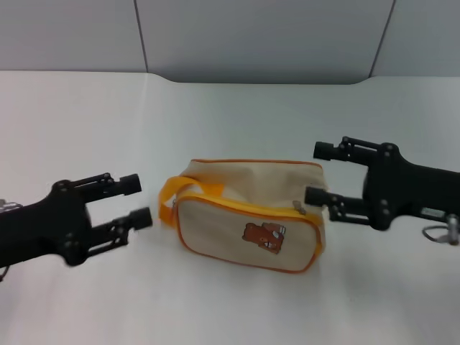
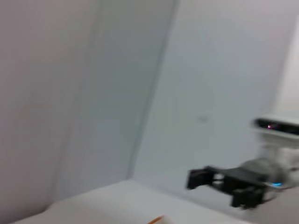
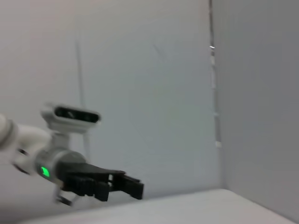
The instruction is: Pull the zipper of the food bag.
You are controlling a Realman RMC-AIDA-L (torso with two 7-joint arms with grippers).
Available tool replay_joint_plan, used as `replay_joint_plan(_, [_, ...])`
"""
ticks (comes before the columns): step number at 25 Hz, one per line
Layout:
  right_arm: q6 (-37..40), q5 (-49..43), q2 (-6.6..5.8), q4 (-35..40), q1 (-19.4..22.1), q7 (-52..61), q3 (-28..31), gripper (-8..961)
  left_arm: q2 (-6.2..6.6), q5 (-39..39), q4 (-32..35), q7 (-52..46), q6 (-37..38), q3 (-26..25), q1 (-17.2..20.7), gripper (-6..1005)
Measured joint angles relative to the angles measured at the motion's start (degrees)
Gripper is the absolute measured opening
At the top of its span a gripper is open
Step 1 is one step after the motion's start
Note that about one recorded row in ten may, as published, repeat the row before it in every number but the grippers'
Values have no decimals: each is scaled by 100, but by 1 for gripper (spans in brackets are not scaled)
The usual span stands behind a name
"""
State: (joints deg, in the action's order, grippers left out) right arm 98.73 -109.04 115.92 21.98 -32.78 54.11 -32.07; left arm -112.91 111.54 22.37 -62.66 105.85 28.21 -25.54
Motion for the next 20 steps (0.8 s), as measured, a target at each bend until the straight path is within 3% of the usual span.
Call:
replay_joint_plan(1, [230, -24, -40, -4, -10, 217, -12, 680, 62, 9, 40, -8, 278, 55, -3, 461])
replay_joint_plan(6, [1331, -313, -136, -2, 10, 1082, -341, 746, 58, 31, 246, -17, 694, 634, -105, 664])
replay_joint_plan(12, [1111, -787, -81, -13, 75, 1156, -465, 818, 13, 81, 339, -72, 650, 1161, -212, 821])
replay_joint_plan(20, [1033, -793, -25, 10, 172, 1116, -467, 818, 13, 152, 345, -64, 587, 1173, -231, 821])
